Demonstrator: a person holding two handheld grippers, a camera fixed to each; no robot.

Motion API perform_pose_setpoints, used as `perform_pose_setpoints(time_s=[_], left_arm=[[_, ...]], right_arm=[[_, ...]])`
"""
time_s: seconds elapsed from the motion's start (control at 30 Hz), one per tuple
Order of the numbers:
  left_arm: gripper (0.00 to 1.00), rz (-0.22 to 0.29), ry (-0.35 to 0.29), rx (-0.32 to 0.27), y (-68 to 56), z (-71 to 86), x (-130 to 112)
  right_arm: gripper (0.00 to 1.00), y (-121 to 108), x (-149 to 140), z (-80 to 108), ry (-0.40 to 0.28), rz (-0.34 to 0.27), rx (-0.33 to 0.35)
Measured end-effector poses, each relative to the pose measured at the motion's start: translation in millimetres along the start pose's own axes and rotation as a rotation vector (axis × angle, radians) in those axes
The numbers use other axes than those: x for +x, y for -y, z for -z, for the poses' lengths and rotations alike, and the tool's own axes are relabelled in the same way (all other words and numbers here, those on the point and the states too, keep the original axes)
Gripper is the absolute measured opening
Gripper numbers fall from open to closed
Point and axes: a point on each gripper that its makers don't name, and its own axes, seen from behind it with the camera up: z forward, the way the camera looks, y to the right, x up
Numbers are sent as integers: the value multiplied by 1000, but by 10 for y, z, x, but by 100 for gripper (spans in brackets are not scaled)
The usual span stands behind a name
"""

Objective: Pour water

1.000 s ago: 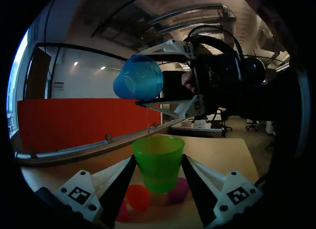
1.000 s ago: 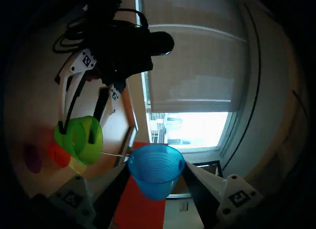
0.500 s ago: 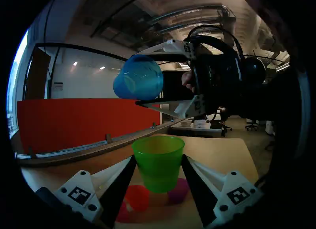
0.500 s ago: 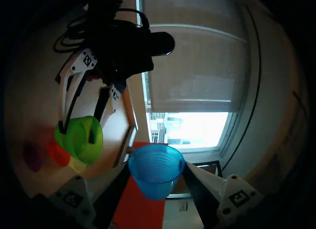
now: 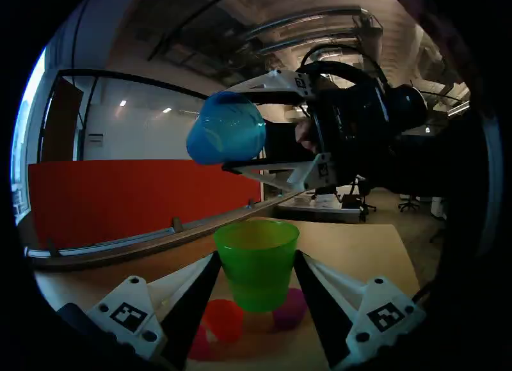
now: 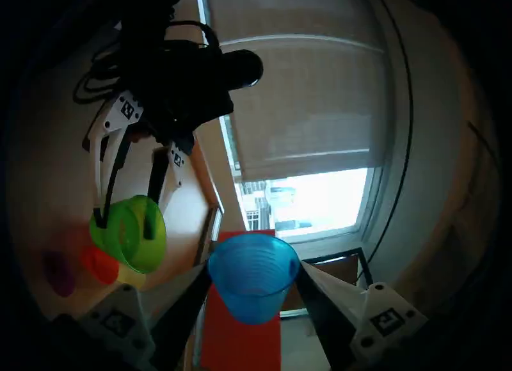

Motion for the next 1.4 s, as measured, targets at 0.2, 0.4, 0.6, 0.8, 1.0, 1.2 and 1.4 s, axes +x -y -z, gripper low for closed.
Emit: perform_pose_setpoints(time_s=[0.2, 0.4, 0.6, 0.8, 1.0, 1.2, 1.4], left_arm=[[82, 3, 1, 2, 1, 6, -20], [82, 1, 7, 4, -10, 22, -39], [82, -4, 12, 6, -5, 26, -25], [82, -4, 11, 8, 6, 41, -11], [82, -7, 13, 11, 9, 44, -4], [82, -8, 15, 13, -2, 42, -1], [82, -8, 20, 11, -17, 57, -25]], right_arm=[[91, 49, -104, -10, 3, -134, 3], [91, 173, -200, -12, 14, -325, 22], [92, 187, -246, 14, 12, -475, 18], [92, 213, -263, 54, 13, -527, 14], [92, 262, -240, 76, 16, -584, 15], [92, 283, -190, 89, 13, -738, 17], [91, 268, -145, 122, -8, -900, 9]])
